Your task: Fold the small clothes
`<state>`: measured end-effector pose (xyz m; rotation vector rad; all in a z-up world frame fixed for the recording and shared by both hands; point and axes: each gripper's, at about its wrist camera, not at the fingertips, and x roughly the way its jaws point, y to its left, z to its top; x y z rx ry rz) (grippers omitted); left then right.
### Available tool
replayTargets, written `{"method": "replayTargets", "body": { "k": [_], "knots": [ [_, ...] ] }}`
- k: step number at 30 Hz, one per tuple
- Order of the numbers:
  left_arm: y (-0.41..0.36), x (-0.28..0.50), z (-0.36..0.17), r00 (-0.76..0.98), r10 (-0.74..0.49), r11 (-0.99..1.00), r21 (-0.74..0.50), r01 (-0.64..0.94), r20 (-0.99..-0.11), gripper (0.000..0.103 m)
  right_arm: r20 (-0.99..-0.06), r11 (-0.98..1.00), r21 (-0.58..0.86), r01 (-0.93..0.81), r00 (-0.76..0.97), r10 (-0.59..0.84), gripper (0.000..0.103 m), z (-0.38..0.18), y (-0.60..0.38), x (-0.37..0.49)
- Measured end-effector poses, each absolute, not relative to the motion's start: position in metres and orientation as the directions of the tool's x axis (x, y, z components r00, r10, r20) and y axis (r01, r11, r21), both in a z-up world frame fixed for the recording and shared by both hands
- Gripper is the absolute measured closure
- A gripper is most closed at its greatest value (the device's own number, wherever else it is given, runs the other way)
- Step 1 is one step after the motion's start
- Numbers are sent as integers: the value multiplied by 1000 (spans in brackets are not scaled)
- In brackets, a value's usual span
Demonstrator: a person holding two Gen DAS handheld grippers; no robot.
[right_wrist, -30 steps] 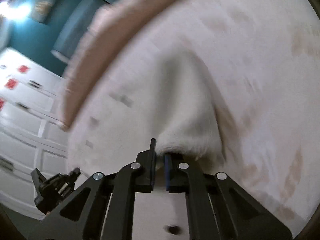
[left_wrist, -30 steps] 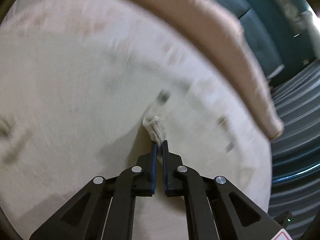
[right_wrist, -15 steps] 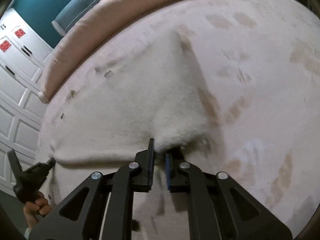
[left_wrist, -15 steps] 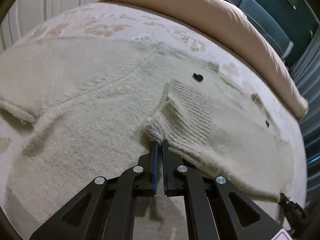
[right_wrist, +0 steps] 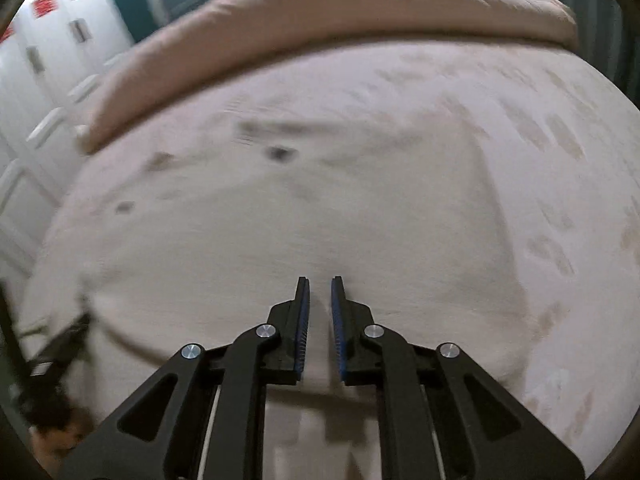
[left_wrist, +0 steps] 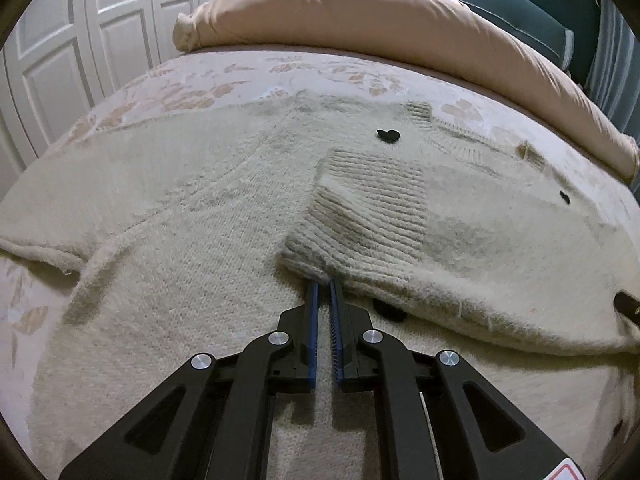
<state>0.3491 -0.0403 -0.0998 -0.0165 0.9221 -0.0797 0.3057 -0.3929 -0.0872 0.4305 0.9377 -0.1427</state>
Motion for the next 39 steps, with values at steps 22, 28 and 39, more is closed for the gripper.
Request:
{"method": "replayTargets", "body": {
  "k": [22, 28, 39],
  "knots": [
    [-5, 337, -86, 606, -172, 978, -210, 9, -777, 87, -834, 888, 219, 404, 550, -44, 90, -75, -360, 156],
    [131, 299, -45, 680, -68, 950, -256, -178, -730, 27, -849, 912, 224, 344, 529, 9, 78, -74, -320, 91],
    [407, 352, -66, 562, 54, 645, -401, -650, -825, 27, -865, 924, 156, 350, 500, -44, 65, -82, -297, 78]
  ]
}}
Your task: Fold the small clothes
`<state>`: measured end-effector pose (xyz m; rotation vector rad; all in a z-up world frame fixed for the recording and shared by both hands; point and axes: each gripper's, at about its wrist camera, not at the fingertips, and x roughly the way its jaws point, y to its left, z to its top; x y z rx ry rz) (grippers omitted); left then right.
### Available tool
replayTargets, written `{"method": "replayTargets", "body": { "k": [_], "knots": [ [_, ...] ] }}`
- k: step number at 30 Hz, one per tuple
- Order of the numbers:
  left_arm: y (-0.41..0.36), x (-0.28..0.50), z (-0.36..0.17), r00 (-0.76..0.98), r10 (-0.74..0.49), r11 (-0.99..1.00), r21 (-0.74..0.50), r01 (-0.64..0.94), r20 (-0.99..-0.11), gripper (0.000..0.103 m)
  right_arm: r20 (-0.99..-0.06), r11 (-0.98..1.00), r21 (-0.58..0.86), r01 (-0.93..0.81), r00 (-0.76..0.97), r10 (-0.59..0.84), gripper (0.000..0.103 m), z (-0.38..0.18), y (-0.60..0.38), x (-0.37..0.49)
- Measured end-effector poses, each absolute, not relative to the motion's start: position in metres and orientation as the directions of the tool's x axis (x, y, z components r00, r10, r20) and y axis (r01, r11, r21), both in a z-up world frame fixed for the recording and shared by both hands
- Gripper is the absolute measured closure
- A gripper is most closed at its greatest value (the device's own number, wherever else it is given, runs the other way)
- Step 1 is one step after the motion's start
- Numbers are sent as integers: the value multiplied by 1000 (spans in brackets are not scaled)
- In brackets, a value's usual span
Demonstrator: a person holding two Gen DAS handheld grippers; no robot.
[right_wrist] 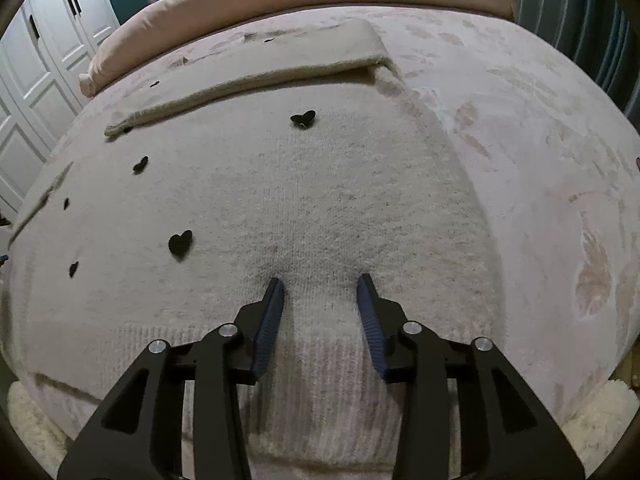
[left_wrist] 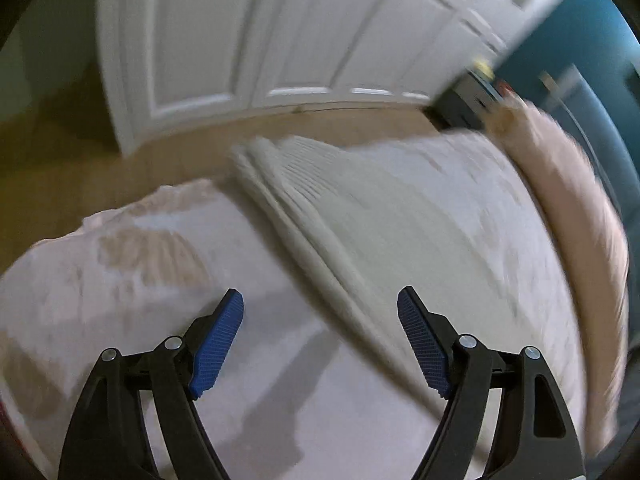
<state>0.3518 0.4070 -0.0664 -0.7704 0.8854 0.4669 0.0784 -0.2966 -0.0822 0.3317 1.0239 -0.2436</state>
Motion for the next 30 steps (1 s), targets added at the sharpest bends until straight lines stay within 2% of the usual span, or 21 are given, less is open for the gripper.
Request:
{"method": "replayTargets", "body": {
  "k": [2, 4, 6, 7, 12, 14, 19, 20, 22, 24, 26, 30],
  "knots": [
    [423, 355, -69, 590, 49, 596, -450, -664, -806, 27, -868, 919, 149, 365, 493, -55, 65, -82, -295, 79],
    [434, 362, -69, 602, 29, 568, -482, -667, -798, 33, -872, 914, 151, 377, 486, -56, 64, -82, -296, 80],
    [434, 374, -65, 627, -31, 577, -526, -625, -778, 89, -876, 914, 144, 379, 479, -60, 64, -82, -296, 82],
    [431, 382, -62, 627, -68, 589, -539, -603, -776, 95, -877, 915, 140, 377, 477, -62, 63, -82, -295, 82],
    [358, 391, 12, 744, -103, 739, -552, -387, -660, 96, -875, 913, 148, 381, 481, -59, 63, -83, -296, 82],
    [312, 390, 45, 777, -165, 783, -560, -271, -607, 96, -871, 911, 158, 380, 488, -53, 62, -83, -297, 81],
    [130, 365, 110, 760, -415, 833, -545, 96, -500, 96, -857, 901, 208, 380, 515, -19, 58, -83, -301, 77],
    [82, 355, 111, 721, -472, 828, -535, 166, -508, 95, -852, 900, 223, 375, 524, -7, 58, -83, -302, 76],
    [21, 340, 98, 666, -509, 832, -510, 218, -546, 92, -846, 901, 236, 364, 532, 7, 56, -83, -304, 75],
    [-38, 322, 64, 595, -514, 843, -491, 220, -617, 77, -839, 902, 254, 349, 544, 26, 54, -83, -305, 73],
    [-76, 303, 17, 517, -500, 855, -492, 166, -695, 72, -836, 903, 266, 337, 547, 43, 53, -81, -306, 73],
    [-65, 279, -39, 441, -473, 857, -515, 26, -763, 72, -831, 886, 319, 335, 549, 92, 51, -72, -316, 74]
  ]
}}
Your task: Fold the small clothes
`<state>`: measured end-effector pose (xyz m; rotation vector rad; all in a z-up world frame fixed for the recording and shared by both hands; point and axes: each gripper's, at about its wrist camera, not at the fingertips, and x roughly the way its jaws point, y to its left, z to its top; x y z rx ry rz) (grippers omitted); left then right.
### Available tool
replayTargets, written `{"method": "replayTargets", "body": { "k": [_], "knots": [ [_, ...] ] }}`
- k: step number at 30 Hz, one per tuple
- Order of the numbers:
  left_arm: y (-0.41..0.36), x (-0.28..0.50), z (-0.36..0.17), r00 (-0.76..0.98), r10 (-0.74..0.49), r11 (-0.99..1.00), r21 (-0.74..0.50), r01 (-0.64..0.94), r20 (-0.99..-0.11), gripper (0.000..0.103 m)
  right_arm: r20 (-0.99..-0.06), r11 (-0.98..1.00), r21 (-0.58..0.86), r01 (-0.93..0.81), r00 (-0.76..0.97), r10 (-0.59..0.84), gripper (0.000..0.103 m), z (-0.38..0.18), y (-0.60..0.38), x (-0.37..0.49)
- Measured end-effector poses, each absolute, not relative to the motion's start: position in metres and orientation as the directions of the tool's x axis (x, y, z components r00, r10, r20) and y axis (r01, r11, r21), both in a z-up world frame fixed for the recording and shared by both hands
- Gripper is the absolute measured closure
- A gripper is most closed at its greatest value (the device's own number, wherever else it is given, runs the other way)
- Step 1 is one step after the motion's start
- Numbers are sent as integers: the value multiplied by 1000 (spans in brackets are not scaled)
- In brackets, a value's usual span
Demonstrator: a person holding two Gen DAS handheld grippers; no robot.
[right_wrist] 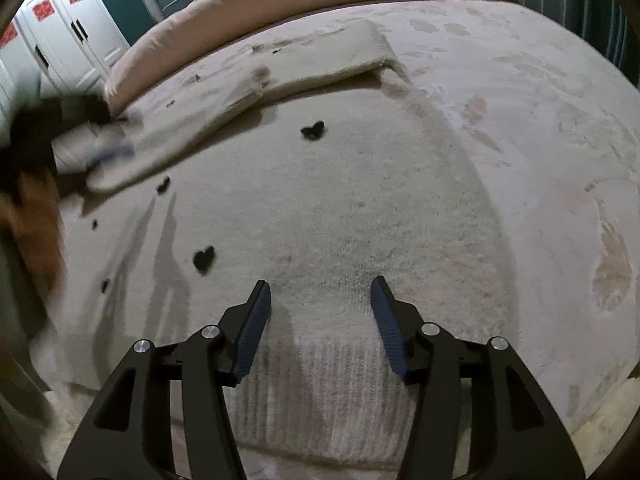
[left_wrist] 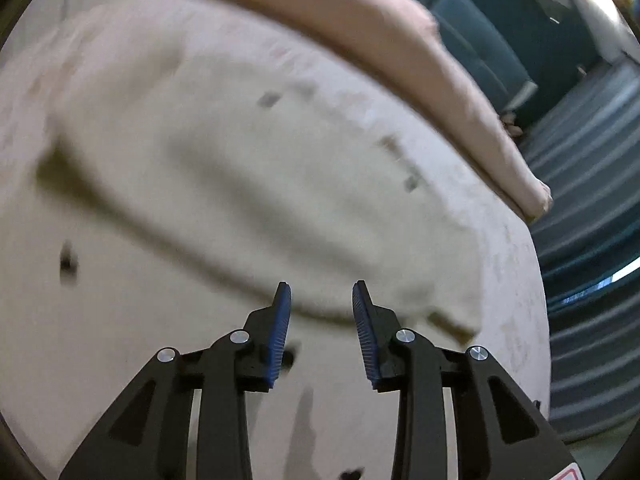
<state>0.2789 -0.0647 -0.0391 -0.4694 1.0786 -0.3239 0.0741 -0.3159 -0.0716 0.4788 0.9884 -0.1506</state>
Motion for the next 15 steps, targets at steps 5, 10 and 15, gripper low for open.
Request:
{"method": "replayTargets", "body": {
  "k": [5, 10, 15],
  "knots": [
    [21, 275, -48, 506, -384, 857, -502, -116, -772, 65, -799, 875, 368, 315, 588, 125, 47, -49, -332, 96],
    [88, 305, -45, 549, -338, 817, -528, -231, -764, 61, -765, 853, 439, 282, 616, 190, 41, -32, -338, 164],
    [126, 334, -59, 548, -378, 727, -606, -324, -746, 59, -797, 865, 402, 300, 581, 169, 41, -40, -326, 236]
  ]
}}
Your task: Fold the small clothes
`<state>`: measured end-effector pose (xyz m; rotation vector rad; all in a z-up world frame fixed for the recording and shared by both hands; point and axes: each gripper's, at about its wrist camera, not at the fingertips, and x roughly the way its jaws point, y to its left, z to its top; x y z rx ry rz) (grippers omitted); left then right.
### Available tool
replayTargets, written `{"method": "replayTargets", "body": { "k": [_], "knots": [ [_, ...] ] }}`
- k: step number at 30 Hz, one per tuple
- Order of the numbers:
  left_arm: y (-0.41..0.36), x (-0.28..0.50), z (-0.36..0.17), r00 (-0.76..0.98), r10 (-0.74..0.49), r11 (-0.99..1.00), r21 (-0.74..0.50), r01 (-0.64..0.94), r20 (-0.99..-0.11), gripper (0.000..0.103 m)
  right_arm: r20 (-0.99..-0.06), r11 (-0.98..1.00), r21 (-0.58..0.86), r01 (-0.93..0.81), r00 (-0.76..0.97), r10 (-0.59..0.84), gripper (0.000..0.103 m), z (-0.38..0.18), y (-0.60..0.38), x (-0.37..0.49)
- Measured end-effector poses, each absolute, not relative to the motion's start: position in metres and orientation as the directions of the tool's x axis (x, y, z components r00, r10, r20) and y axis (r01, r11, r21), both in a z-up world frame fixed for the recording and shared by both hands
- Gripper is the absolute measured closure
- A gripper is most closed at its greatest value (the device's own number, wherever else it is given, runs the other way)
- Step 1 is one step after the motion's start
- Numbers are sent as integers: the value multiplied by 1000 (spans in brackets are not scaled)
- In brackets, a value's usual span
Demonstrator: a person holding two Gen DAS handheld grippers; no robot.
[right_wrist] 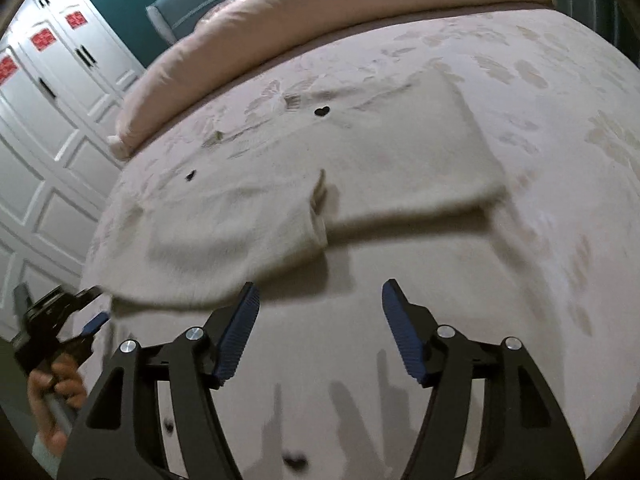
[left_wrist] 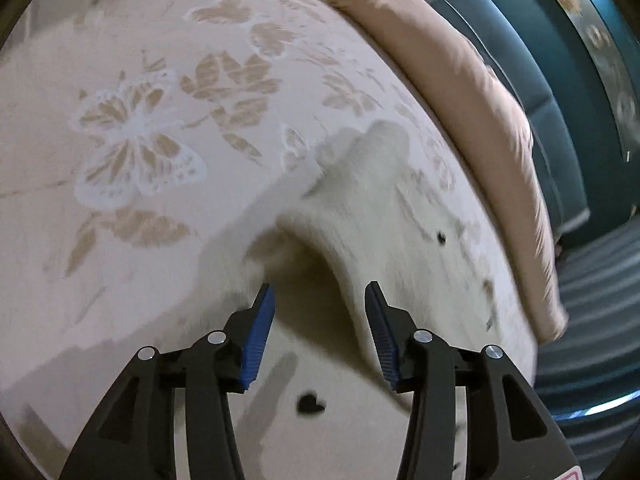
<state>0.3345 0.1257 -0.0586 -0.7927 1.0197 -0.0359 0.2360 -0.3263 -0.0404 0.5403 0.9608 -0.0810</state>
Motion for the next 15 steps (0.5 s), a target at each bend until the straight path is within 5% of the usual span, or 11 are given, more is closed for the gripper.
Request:
{"method": "replayTargets", "body": {
  "k": [3, 5, 7, 8, 10, 15],
  "knots": [
    [132, 353, -67, 542, -422, 661, -656, -364, -727, 59, -812, 860, 409, 305, 551, 191, 42, -49, -317, 264],
    [136, 360, -71, 544, -444, 631, -680, -374, -712, 59, -836, 862, 394, 319, 513, 192, 57, -56, -310, 280],
    [134, 364, -67, 556, -468, 604, -708, -366, -687, 61, -852, 892, 343, 294, 497, 164, 94, -50, -301, 298],
    [133, 369, -64, 563, -486, 593, -725, -349, -669, 64, -843, 905, 334, 265, 513, 162, 95, -40, -299, 305],
    [129, 379, -54, 576, -498, 594, -739, -318, -648, 93, -755, 911, 372, 178, 629, 185, 96, 5, -297, 309],
    [122, 385, -37, 631, -432, 679, -693, -243, -645, 98, -466, 873, 486, 42, 858, 218, 96, 92, -327, 283]
  ]
}}
